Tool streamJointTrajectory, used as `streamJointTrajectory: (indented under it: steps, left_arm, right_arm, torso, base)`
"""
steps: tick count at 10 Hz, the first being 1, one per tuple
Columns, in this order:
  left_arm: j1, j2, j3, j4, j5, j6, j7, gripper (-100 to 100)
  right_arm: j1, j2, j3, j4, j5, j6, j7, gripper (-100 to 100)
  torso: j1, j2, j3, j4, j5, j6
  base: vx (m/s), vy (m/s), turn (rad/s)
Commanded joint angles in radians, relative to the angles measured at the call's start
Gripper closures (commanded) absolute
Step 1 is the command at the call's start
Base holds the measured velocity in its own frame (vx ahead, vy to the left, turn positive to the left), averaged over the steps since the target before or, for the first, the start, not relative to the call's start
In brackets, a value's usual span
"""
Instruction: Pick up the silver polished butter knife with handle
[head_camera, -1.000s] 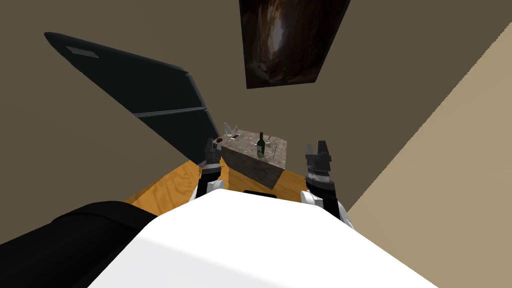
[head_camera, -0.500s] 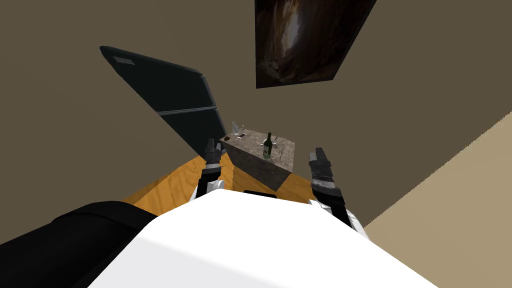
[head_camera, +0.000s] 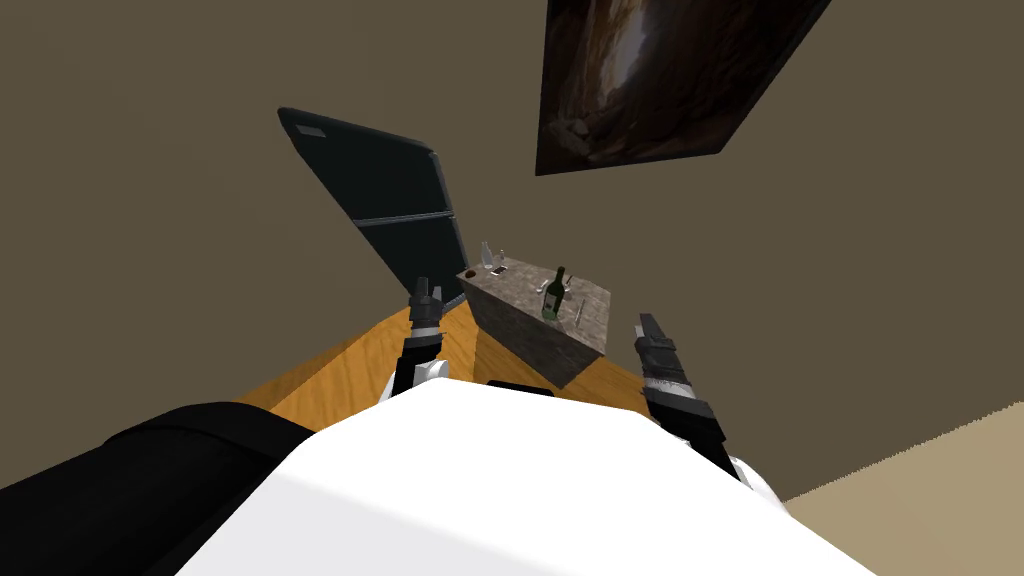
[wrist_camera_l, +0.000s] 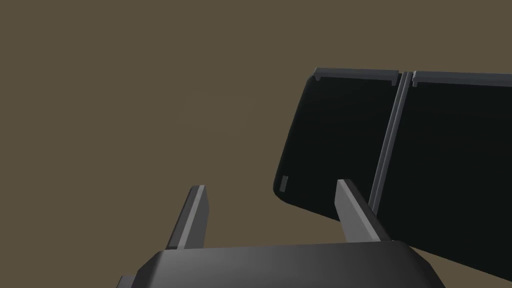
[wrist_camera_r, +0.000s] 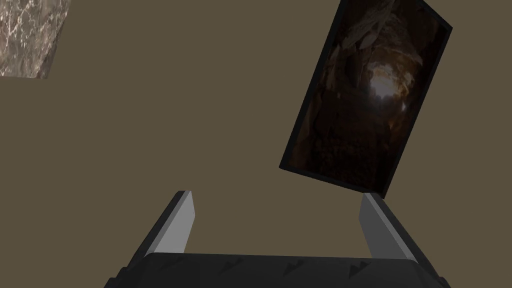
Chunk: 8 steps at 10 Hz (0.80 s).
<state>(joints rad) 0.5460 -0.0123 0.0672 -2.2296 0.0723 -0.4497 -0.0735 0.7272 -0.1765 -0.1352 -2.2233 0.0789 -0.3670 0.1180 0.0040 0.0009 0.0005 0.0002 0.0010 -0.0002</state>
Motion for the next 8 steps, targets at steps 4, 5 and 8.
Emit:
streamJointTrajectory:
  steps: [4,5,8]
  left_arm:
    - [0.0,0.0,0.0,0.0,0.0,0.0,0.0,0]
    - [0.0,0.0,0.0,0.0,0.0,0.0,0.0,0]
    - [0.0,0.0,0.0,0.0,0.0,0.0,0.0,0]
  right_arm:
    - [0.135,-0.028,-0.096,-0.008,-0.015,0.1,0.012,-100]
    - [0.173,-0.035,-0.121,-0.007,-0.019,0.131,0.015,-100]
    - [0.225,-0.043,-0.144,-0.006,-0.024,0.163,0.017,-100]
  torso:
    - [0.001,-0.001,0.0,0.0,0.0,0.0]
    - [0.002,-0.002,-0.001,0.0,0.0,0.0]
    - [0.0,0.0,0.0,0.0,0.0,0.0]
  base:
    - [0.016,0.074,0.28]
    - [0.037,0.121,0.339]
    - [0.016,0.062,0.155]
